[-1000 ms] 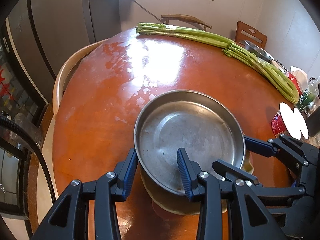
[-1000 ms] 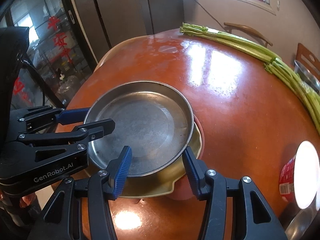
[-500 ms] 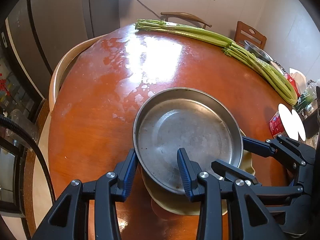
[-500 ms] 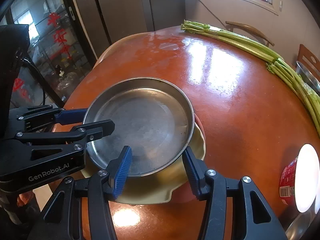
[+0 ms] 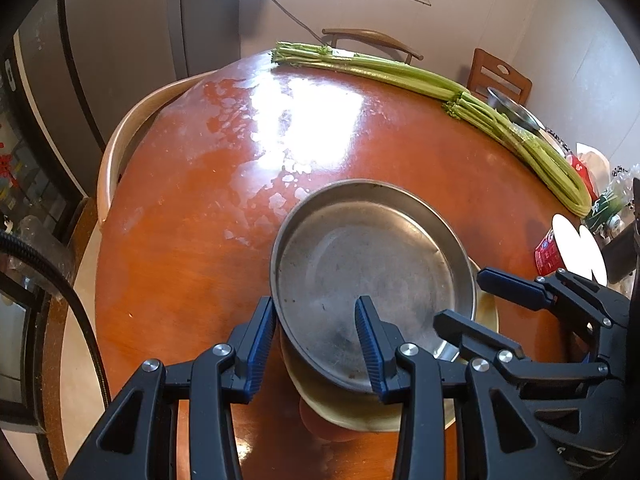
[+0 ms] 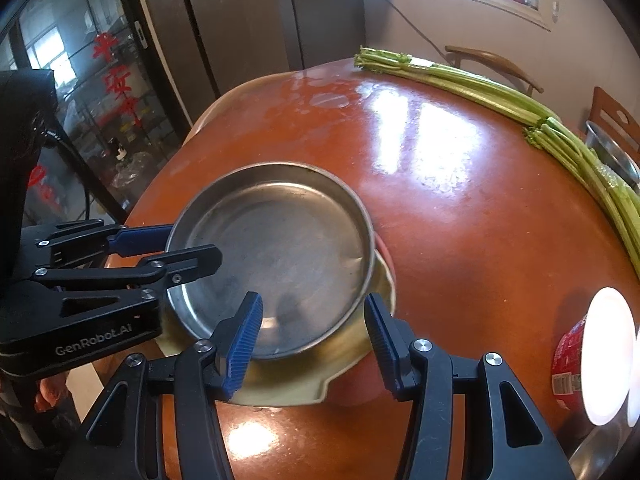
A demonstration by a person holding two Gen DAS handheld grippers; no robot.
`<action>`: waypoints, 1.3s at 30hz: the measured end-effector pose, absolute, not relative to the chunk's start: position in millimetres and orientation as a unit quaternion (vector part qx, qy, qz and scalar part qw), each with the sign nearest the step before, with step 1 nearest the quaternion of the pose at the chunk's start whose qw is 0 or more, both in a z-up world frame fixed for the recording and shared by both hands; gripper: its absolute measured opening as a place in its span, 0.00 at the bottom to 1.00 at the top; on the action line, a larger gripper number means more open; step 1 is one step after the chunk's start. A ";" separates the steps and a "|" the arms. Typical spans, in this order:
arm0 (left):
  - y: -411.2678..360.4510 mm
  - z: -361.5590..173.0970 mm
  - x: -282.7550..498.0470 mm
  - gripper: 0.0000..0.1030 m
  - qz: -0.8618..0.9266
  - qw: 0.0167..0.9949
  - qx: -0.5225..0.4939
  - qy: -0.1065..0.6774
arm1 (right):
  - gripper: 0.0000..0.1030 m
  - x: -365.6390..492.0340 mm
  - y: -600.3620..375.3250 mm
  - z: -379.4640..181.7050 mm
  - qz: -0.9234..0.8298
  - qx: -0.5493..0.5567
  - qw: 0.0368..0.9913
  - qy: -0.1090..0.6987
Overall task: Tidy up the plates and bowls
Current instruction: 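Lower the steel tray onto the shell plate with the left gripper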
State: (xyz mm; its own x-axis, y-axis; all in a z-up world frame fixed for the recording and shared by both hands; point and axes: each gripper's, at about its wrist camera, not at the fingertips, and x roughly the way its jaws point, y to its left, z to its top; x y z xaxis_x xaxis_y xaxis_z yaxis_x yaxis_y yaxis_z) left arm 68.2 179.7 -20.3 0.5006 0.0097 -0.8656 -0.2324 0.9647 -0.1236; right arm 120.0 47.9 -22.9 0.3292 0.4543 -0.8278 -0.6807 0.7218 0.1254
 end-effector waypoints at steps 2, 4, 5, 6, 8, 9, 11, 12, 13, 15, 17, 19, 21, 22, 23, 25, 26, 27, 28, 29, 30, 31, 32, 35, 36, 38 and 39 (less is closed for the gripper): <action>183.4 -17.0 66.6 0.40 0.073 0.860 -0.117 0.491 | 0.53 121.2 45.2 -21.3 0.350 -0.119 0.808 0.459; 187.6 -14.1 64.2 0.40 0.078 0.862 -0.122 0.486 | 0.53 121.6 41.4 -18.5 0.347 -0.114 0.811 0.457; 190.5 -12.3 62.0 0.40 0.080 0.862 -0.124 0.484 | 0.53 121.2 38.7 -15.7 0.347 -0.111 0.813 0.454; 193.6 -10.8 60.2 0.41 0.083 0.863 -0.128 0.482 | 0.53 121.6 36.8 -14.1 0.346 -0.109 0.815 0.452; 201.9 -8.4 55.4 0.42 0.089 0.863 -0.138 0.479 | 0.53 121.6 32.1 -10.0 0.343 -0.104 0.819 0.448; 204.3 -8.0 53.5 0.42 0.090 0.862 -0.141 0.478 | 0.54 121.5 30.1 -8.4 0.343 -0.101 0.820 0.447; 211.8 -7.9 49.8 0.43 0.096 0.859 -0.153 0.479 | 0.54 122.3 26.3 -6.1 0.340 -0.095 0.822 0.447; 214.5 -7.7 48.6 0.43 0.096 0.858 -0.158 0.479 | 0.55 123.1 25.1 -5.5 0.340 -0.093 0.822 0.447; 217.3 -7.8 46.5 0.43 0.096 0.857 -0.166 0.478 | 0.57 123.2 22.5 -4.7 0.337 -0.089 0.824 0.447; 223.0 -7.6 42.3 0.44 0.086 0.856 -0.193 0.472 | 0.58 124.3 18.1 -4.7 0.334 -0.080 0.825 0.449; 224.8 -6.7 37.4 0.46 0.071 0.856 -0.213 0.466 | 0.59 125.4 12.7 -5.5 0.331 -0.070 0.825 0.453; 223.4 -7.0 35.0 0.47 0.064 0.855 -0.217 0.466 | 0.59 126.5 8.5 -5.5 0.331 -0.064 0.823 0.457; 220.9 -11.2 34.7 0.47 0.063 0.850 -0.220 0.475 | 0.59 126.3 5.7 -6.1 0.330 -0.061 0.822 0.460; 220.1 -13.4 34.6 0.47 0.063 0.847 -0.221 0.479 | 0.59 126.1 4.9 -6.1 0.330 -0.060 0.822 0.460; 219.4 -17.0 34.9 0.47 0.061 0.844 -0.226 0.483 | 0.60 125.6 4.1 -6.7 0.330 -0.060 0.822 0.461; 219.2 -23.3 37.6 0.47 0.050 0.837 -0.246 0.487 | 0.60 124.4 4.4 -7.6 0.334 -0.061 0.819 0.462; 219.3 -25.4 38.5 0.47 0.045 0.834 -0.255 0.487 | 0.60 123.3 5.1 -8.7 0.336 -0.063 0.817 0.464; 219.2 -27.3 39.0 0.47 0.040 0.832 -0.263 0.487 | 0.60 122.5 6.5 -10.2 0.339 -0.066 0.815 0.466; 218.7 -29.7 40.6 0.47 0.038 0.830 -0.266 0.489 | 0.60 121.6 7.1 -11.1 0.341 -0.067 0.813 0.468; 217.7 -32.2 42.4 0.47 0.037 0.827 -0.270 0.492 | 0.60 120.4 7.7 -12.3 0.344 -0.069 0.810 0.470; 216.6 -33.6 42.7 0.47 0.036 0.826 -0.271 0.493 | 0.60 119.6 7.8 -13.1 0.346 -0.068 0.809 0.471; 215.9 -35.3 43.9 0.47 0.036 0.824 -0.274 0.495 | 0.60 119.7 7.8 -13.5 0.347 -0.067 0.808 0.471; 214.8 -37.1 45.3 0.47 0.032 0.822 -0.278 0.496 | 0.60 119.0 7.5 -13.7 0.347 -0.066 0.808 0.472; 212.0 -41.6 48.8 0.47 0.028 0.818 -0.283 0.500 | 0.60 118.2 6.0 -17.0 0.351 -0.058 0.804 0.477; 210.4 -43.3 50.9 0.47 0.027 0.816 -0.284 0.502 | 0.61 117.4 5.7 -18.5 0.353 -0.056 0.802 0.479; 209.3 -48.7 54.3 0.47 0.023 0.810 -0.290 0.509 | 0.61 118.7 5.4 -21.8 0.357 -0.051 0.796 0.486; 209.3 -49.8 54.2 0.47 0.022 0.809 -0.290 0.510 | 0.61 118.9 5.3 -23.1 0.356 -0.050 0.796 0.488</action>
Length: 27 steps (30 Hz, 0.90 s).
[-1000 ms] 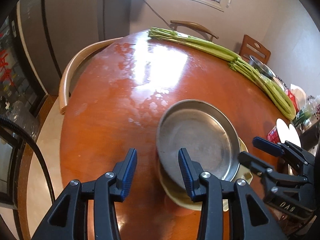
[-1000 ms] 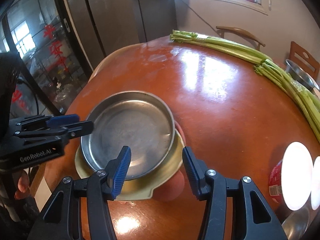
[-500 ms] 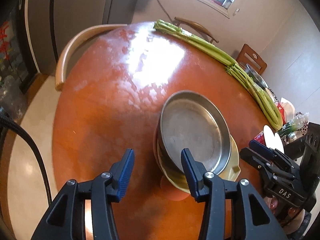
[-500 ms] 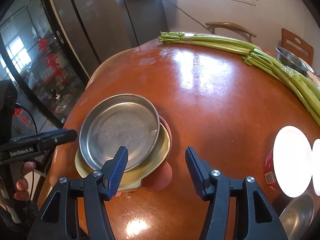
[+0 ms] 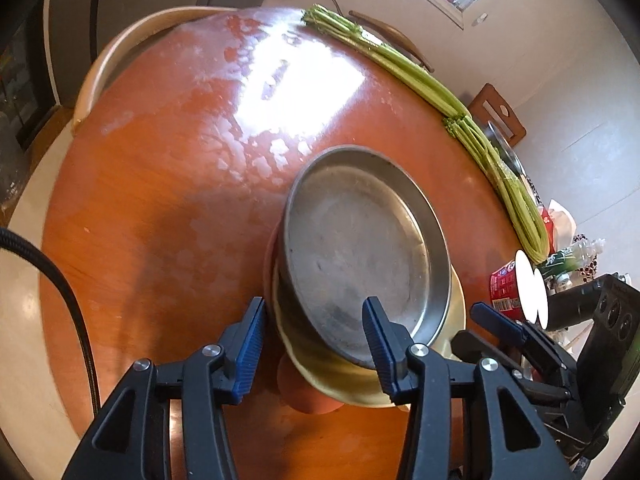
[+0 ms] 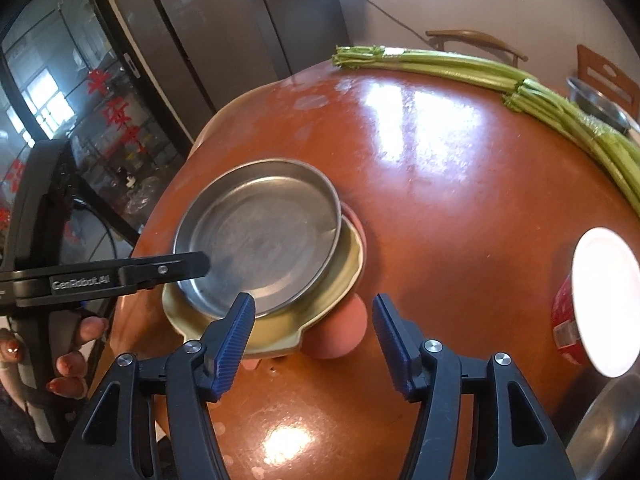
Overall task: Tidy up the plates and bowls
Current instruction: 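Lower the steel tray onto the shell plate with the left gripper, then open the left gripper and release the steel tray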
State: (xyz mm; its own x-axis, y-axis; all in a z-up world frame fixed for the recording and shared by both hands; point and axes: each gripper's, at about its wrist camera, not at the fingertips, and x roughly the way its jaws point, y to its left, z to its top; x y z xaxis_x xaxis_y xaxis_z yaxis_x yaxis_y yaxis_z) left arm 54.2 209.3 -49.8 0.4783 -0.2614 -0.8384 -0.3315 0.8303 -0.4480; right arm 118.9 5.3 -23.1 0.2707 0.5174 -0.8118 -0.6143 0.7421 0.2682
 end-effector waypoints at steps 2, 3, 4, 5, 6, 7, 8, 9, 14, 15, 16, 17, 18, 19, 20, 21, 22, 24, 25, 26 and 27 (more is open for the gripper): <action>206.7 -52.4 56.0 0.48 0.022 0.808 -0.288 0.514 | 0.61 120.4 4.7 -25.9 0.356 -0.042 0.793 0.492; 205.6 -53.1 56.9 0.48 0.023 0.808 -0.285 0.515 | 0.61 119.4 4.3 -27.0 0.355 -0.039 0.793 0.493; 205.3 -54.0 57.5 0.48 0.023 0.808 -0.285 0.515 | 0.61 119.6 4.6 -28.0 0.356 -0.036 0.791 0.496; 204.9 -55.2 58.4 0.48 0.024 0.806 -0.287 0.516 | 0.61 120.9 5.2 -30.6 0.357 -0.032 0.788 0.500; 204.2 -55.3 60.1 0.48 0.024 0.806 -0.287 0.517 | 0.61 121.5 4.8 -32.9 0.358 -0.029 0.785 0.505; 203.0 -55.2 60.9 0.48 0.025 0.807 -0.284 0.518 | 0.62 122.8 5.0 -34.4 0.357 -0.028 0.784 0.507; 201.8 -54.9 62.0 0.48 0.026 0.807 -0.281 0.518 | 0.63 123.5 5.0 -35.3 0.357 -0.026 0.783 0.508; 200.5 -54.8 63.8 0.49 0.026 0.808 -0.277 0.520 | 0.64 124.0 4.7 -35.5 0.358 -0.023 0.783 0.508; 191.9 -54.4 73.1 0.49 0.031 0.811 -0.259 0.524 | 0.65 129.7 3.6 -36.3 0.355 -0.018 0.785 0.508; 190.4 -54.3 73.8 0.49 0.031 0.812 -0.257 0.524 | 0.65 131.1 2.8 -37.8 0.354 -0.017 0.784 0.510; 188.1 -54.2 76.2 0.49 0.030 0.812 -0.253 0.525 | 0.65 132.3 1.7 -39.4 0.352 -0.016 0.783 0.513; 184.5 -53.9 79.3 0.49 0.031 0.813 -0.246 0.526 | 0.65 131.4 1.3 -39.5 0.352 -0.014 0.783 0.513; 183.5 -54.0 80.7 0.50 0.031 0.814 -0.243 0.527 | 0.65 132.2 -0.5 -39.6 0.351 -0.012 0.783 0.513; 182.0 -53.8 82.7 0.50 0.029 0.814 -0.241 0.527 | 0.65 131.7 -2.1 -39.3 0.350 -0.011 0.784 0.513; 179.6 -53.9 85.8 0.50 0.027 0.814 -0.239 0.528 | 0.65 132.3 -4.1 -39.1 0.348 -0.011 0.785 0.512; 177.4 -53.9 88.9 0.50 0.024 0.814 -0.237 0.529 | 0.65 133.6 -6.7 -39.0 0.344 -0.009 0.787 0.512; 175.9 -53.7 91.7 0.50 0.022 0.815 -0.235 0.530 | 0.65 133.9 -8.3 -38.8 0.342 -0.008 0.788 0.512; 170.1 -53.2 98.4 0.50 0.018 0.816 -0.228 0.531 | 0.65 137.0 -13.6 -38.8 0.336 -0.004 0.790 0.513; 167.8 -53.3 101.9 0.50 0.015 0.816 -0.226 0.532 | 0.65 137.8 -15.8 -38.1 0.333 -0.002 0.791 0.513; 164.2 -53.6 106.7 0.51 0.010 0.815 -0.224 0.533 | 0.65 139.5 -19.3 -37.6 0.328 -0.002 0.794 0.513; 163.4 -53.7 106.1 0.51 0.007 0.816 -0.222 0.534 | 0.65 139.2 -22.1 -36.9 0.324 -0.002 0.795 0.512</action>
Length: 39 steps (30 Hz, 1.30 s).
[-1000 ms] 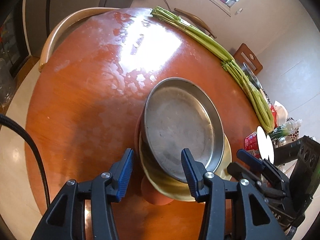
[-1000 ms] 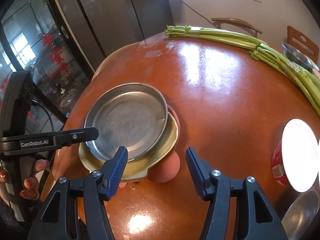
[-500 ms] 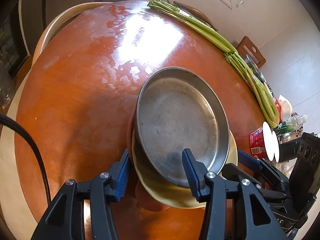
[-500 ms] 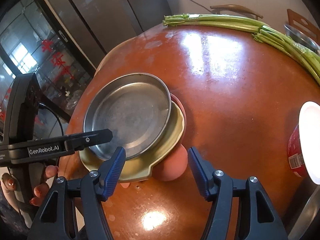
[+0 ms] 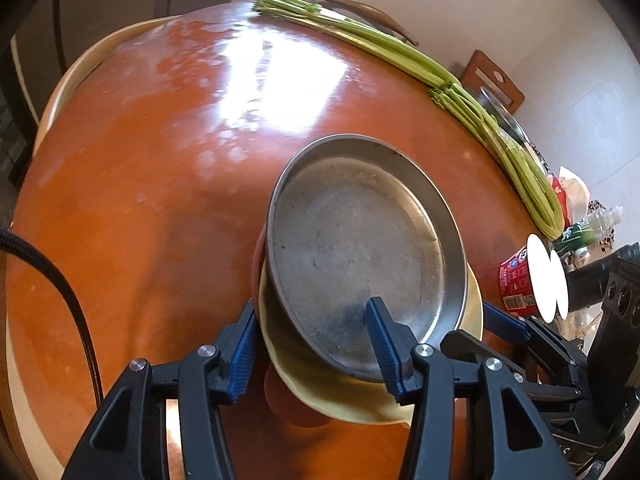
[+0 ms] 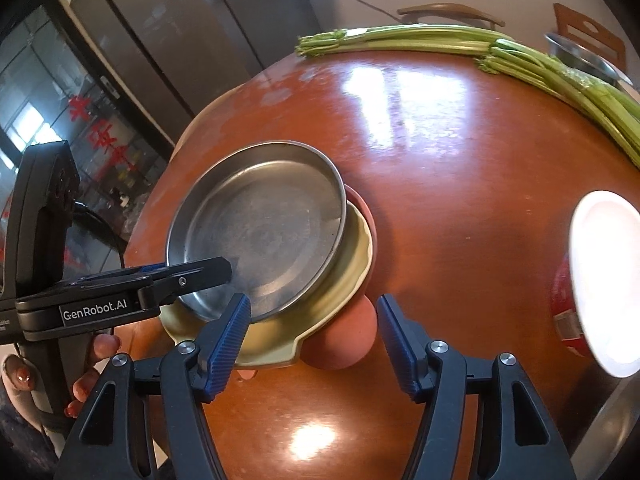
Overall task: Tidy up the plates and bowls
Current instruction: 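Open the left gripper and release the steel tray, then move the left gripper to the deep steel bowl rim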
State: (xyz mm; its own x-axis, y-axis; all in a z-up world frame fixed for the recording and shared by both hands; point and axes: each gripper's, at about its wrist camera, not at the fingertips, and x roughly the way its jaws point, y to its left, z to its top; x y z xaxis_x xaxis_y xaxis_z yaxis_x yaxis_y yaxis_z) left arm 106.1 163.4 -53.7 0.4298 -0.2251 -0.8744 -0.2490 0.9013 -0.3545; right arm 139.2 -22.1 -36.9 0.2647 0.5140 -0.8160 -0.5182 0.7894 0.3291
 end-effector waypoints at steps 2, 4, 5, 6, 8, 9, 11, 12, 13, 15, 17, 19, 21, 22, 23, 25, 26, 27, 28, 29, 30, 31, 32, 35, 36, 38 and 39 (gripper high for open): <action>157.0 -53.4 114.2 0.51 0.001 0.816 -0.216 0.536 | 0.65 140.8 -27.8 -35.6 0.316 0.000 0.799 0.512; 151.5 -53.3 123.0 0.52 -0.006 0.817 -0.209 0.537 | 0.65 143.0 -33.7 -34.3 0.308 0.002 0.801 0.513; 149.8 -53.1 126.8 0.52 -0.008 0.817 -0.206 0.538 | 0.65 144.1 -35.8 -34.2 0.306 0.002 0.802 0.513; 148.0 -52.7 129.5 0.52 -0.010 0.819 -0.202 0.537 | 0.65 145.1 -37.9 -33.7 0.303 0.002 0.804 0.513; 145.5 -53.0 135.5 0.53 -0.013 0.820 -0.198 0.538 | 0.65 145.9 -39.9 -32.8 0.300 -0.001 0.806 0.511; 145.0 -53.3 137.4 0.53 -0.014 0.820 -0.196 0.538 | 0.65 146.4 -40.8 -32.6 0.299 -0.002 0.806 0.511; 145.5 -53.6 139.8 0.54 -0.015 0.820 -0.196 0.537 | 0.65 145.8 -41.0 -32.5 0.301 -0.003 0.806 0.510; 145.2 -53.7 140.6 0.54 -0.015 0.820 -0.196 0.537 | 0.65 144.8 -40.3 -31.8 0.301 -0.006 0.806 0.509; 145.1 -53.4 140.0 0.54 -0.015 0.821 -0.194 0.536 | 0.65 143.2 -39.8 -31.3 0.301 -0.008 0.807 0.508; 147.5 -50.9 137.3 0.54 -0.008 0.825 -0.190 0.531 | 0.65 142.7 -40.2 -30.6 0.298 -0.011 0.810 0.505; 151.0 -46.3 135.3 0.54 0.004 0.832 -0.185 0.523 | 0.65 143.2 -40.9 -29.6 0.294 -0.012 0.813 0.503; 155.8 -41.3 131.6 0.54 0.019 0.839 -0.179 0.513 | 0.65 143.0 -39.7 -25.3 0.291 -0.015 0.818 0.495; 161.7 -33.9 124.5 0.54 0.035 0.847 -0.172 0.502 | 0.65 138.5 -42.3 -18.4 0.290 -0.020 0.829 0.479; 163.4 -30.2 121.7 0.54 0.040 0.850 -0.168 0.497 | 0.65 137.2 -42.8 -16.4 0.289 -0.022 0.832 0.473; 164.2 -25.8 118.6 0.54 0.044 0.854 -0.165 0.492 | 0.65 135.0 -44.2 -12.2 0.288 -0.025 0.837 0.465; 163.6 -17.4 114.6 0.54 0.048 0.860 -0.157 0.483 | 0.65 133.7 -46.4 -6.5 0.287 -0.024 0.842 0.456; 161.9 -12.3 112.5 0.54 0.052 0.864 -0.151 0.477 | 0.65 132.5 -48.6 -2.9 0.286 -0.022 0.845 0.450; 159.6 -8.1 111.2 0.54 0.056 0.867 -0.146 0.473 | 0.65 130.7 -52.0 2.4 0.284 -0.021 0.850 0.444; 156.4 -3.8 110.3 0.54 0.057 0.870 -0.142 0.469 | 0.65 129.3 -54.1 5.4 0.283 -0.021 0.852 0.440; 152.1 1.3 108.6 0.54 0.055 0.873 -0.140 0.463 | 0.65 127.6 -57.4 9.6 0.282 -0.021 0.856 0.433; 149.0 4.4 108.3 0.54 0.054 0.875 -0.138 0.461 | 0.65 123.9 -63.3 16.0 0.280 -0.020 0.861 0.424; 144.1 7.8 107.5 0.54 0.052 0.877 -0.135 0.458 | 0.65 123.1 -66.0 19.9 0.278 -0.021 0.864 0.419; 136.5 12.2 106.6 0.54 0.050 0.881 -0.127 0.454 | 0.65 120.5 -71.1 24.8 0.276 -0.022 0.868 0.411; 116.8 21.6 106.4 0.54 0.041 0.886 -0.114 0.447 | 0.65 112.3 -89.0 38.0 0.267 -0.024 0.880 0.393; 110.3 23.5 106.8 0.54 0.037 0.887 -0.112 0.446 | 0.65 109.3 -97.7 42.7 0.262 -0.023 0.884 0.387; 93.3 30.9 107.8 0.54 0.027 0.892 -0.104 0.438 | 0.66 104.9 -109.1 48.5 0.256 -0.022 0.890 0.378; 84.9 33.4 107.5 0.54 0.024 0.894 -0.100 0.435 | 0.66 102.4 -118.9 52.6 0.251 -0.019 0.893 0.372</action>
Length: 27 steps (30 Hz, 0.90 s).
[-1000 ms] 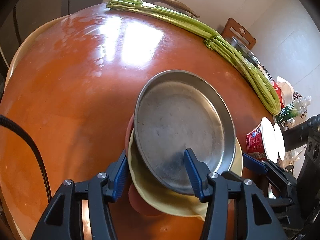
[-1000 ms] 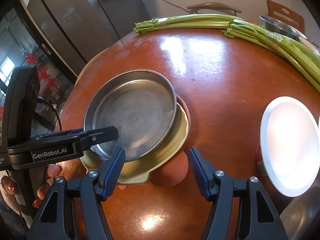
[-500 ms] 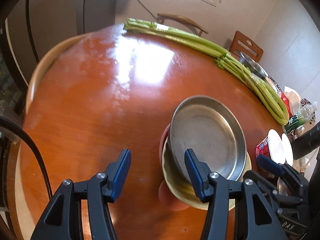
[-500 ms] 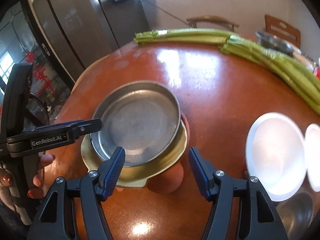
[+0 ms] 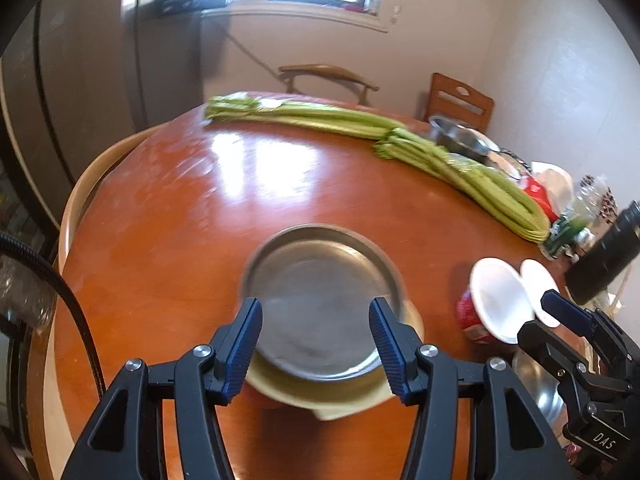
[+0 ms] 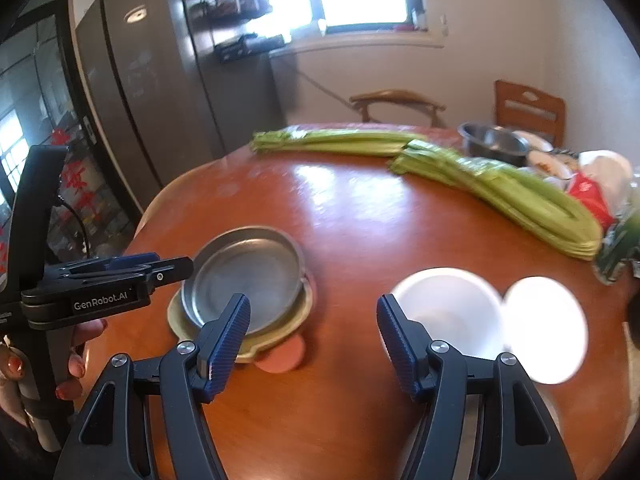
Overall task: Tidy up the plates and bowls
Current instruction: 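Move the left gripper to the deep steel bowl rim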
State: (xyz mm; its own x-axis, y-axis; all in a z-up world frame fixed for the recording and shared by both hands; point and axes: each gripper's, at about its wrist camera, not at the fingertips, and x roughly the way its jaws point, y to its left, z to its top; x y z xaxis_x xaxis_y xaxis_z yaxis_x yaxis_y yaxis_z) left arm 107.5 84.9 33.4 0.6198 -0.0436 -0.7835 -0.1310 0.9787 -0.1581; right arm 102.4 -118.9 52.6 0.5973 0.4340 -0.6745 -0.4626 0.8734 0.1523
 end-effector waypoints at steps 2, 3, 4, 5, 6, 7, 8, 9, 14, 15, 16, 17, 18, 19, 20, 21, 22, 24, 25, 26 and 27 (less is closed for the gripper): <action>68.6 38.8 108.2 0.54 0.021 0.898 -0.094 0.429 | 0.68 97.6 -131.5 58.7 0.246 -0.020 0.899 0.361; 63.8 40.6 106.9 0.54 0.020 0.900 -0.093 0.426 | 0.68 95.6 -137.1 60.5 0.243 -0.018 0.901 0.358; 56.3 42.5 106.6 0.54 0.017 0.902 -0.091 0.421 | 0.69 92.6 -144.0 61.4 0.239 -0.017 0.904 0.355; 47.7 44.3 105.7 0.54 0.012 0.904 -0.089 0.419 | 0.69 90.6 -152.5 62.5 0.237 -0.013 0.906 0.352; 39.5 45.4 105.7 0.54 0.007 0.905 -0.086 0.418 | 0.69 88.8 -160.8 63.0 0.231 -0.013 0.907 0.351; 31.1 46.3 105.7 0.54 0.002 0.905 -0.082 0.417 | 0.69 88.1 -166.2 62.5 0.227 -0.014 0.909 0.350; 22.5 46.8 105.4 0.54 -0.002 0.905 -0.078 0.417 | 0.69 86.8 -173.0 62.8 0.223 -0.014 0.910 0.349; 14.5 47.1 105.0 0.54 -0.007 0.905 -0.075 0.418 | 0.69 85.4 -181.1 63.6 0.217 -0.013 0.912 0.348; -22.1 47.8 102.9 0.54 -0.033 0.905 -0.060 0.419 | 0.69 76.4 -216.6 68.0 0.196 -0.004 0.920 0.340; -27.5 47.6 101.8 0.54 -0.036 0.905 -0.058 0.419 | 0.69 74.8 -223.0 69.1 0.189 -0.002 0.922 0.339; -35.0 47.9 100.8 0.54 -0.043 0.905 -0.053 0.420 | 0.69 73.9 -226.9 69.8 0.186 -0.002 0.923 0.337; -41.2 48.5 100.0 0.54 -0.047 0.905 -0.049 0.419 | 0.69 72.1 -234.8 70.7 0.179 0.002 0.925 0.336; -46.1 49.0 98.1 0.54 -0.050 0.906 -0.046 0.419 | 0.69 71.2 -240.3 71.2 0.173 0.003 0.926 0.336; -51.2 49.4 97.5 0.54 -0.053 0.905 -0.044 0.419 | 0.69 70.4 -245.9 71.6 0.168 0.005 0.927 0.335; -56.2 49.6 96.7 0.54 -0.056 0.905 -0.041 0.419 | 0.69 69.2 -252.6 71.6 0.163 0.009 0.928 0.335; -60.3 49.6 95.6 0.54 -0.058 0.905 -0.038 0.420 | 0.69 68.9 -256.2 71.5 0.160 0.011 0.928 0.335; -64.5 49.9 94.7 0.54 -0.061 0.905 -0.036 0.419 | 0.69 67.8 -260.8 71.4 0.157 0.014 0.928 0.336; -72.1 50.6 91.4 0.54 -0.065 0.905 -0.032 0.419 | 0.69 65.8 -267.8 69.9 0.150 0.019 0.928 0.340; -75.1 51.0 89.2 0.54 -0.068 0.906 -0.030 0.417 | 0.69 64.7 -270.3 69.3 0.151 0.020 0.928 0.340; -77.3 51.0 87.3 0.54 -0.069 0.905 -0.030 0.418 | 0.69 63.0 -272.7 68.9 0.150 0.022 0.928 0.341; -79.4 51.2 85.4 0.54 -0.070 0.906 -0.030 0.417 | 0.69 61.4 -274.8 68.6 0.148 0.023 0.928 0.342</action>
